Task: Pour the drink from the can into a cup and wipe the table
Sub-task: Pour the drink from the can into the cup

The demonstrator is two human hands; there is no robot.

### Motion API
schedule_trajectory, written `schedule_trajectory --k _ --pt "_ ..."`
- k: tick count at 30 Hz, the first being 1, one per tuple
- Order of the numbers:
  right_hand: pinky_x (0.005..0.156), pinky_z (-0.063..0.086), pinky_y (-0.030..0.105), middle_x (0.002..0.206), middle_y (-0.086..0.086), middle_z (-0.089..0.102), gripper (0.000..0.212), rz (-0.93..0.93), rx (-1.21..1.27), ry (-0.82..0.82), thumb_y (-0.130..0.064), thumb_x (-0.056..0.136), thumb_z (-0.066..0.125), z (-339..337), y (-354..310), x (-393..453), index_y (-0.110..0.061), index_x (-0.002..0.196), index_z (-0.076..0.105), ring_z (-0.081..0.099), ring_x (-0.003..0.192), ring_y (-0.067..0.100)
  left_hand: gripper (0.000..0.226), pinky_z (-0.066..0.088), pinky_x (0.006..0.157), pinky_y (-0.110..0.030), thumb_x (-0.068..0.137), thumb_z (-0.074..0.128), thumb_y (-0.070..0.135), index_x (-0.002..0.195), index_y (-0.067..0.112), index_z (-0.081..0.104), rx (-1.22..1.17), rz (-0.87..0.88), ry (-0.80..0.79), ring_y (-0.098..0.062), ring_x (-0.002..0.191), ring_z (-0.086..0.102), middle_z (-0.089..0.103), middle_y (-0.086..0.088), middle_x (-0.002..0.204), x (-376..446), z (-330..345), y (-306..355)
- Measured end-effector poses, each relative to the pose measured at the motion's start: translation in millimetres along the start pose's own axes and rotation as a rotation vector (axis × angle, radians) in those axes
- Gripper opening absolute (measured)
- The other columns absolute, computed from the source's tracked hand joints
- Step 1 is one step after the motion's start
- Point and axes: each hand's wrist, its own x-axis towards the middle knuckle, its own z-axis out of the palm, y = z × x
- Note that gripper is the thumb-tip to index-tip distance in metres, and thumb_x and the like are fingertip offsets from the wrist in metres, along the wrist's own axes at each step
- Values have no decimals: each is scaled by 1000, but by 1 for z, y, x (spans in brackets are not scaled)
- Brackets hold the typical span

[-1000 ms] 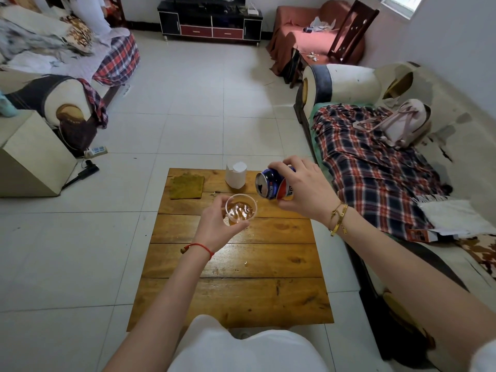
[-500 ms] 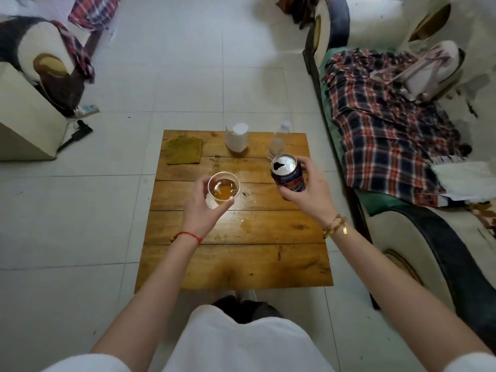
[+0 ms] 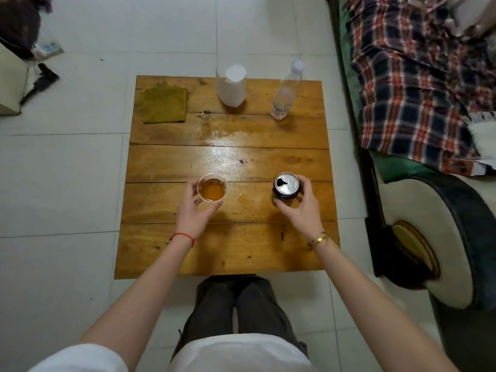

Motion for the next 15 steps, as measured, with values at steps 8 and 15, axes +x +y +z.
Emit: schedule_trajectory --k 8,15 --pt "99 46 21 123 -8 57 67 51 41 36 -18 72 83 55 78 26 -19 128 44 56 108 1 72 50 102 -31 73 84 13 134 14 46 -54 -97 30 -11 124 51 53 -2 133 31 44 -86" --pt "94 42 11 121 -10 56 68 53 44 75 -22 72 83 72 105 30 -23 128 44 53 108 -10 71 50 99 -24 71 86 13 130 20 48 -80 -101 90 -12 124 54 54 -3 135 42 57 -124"
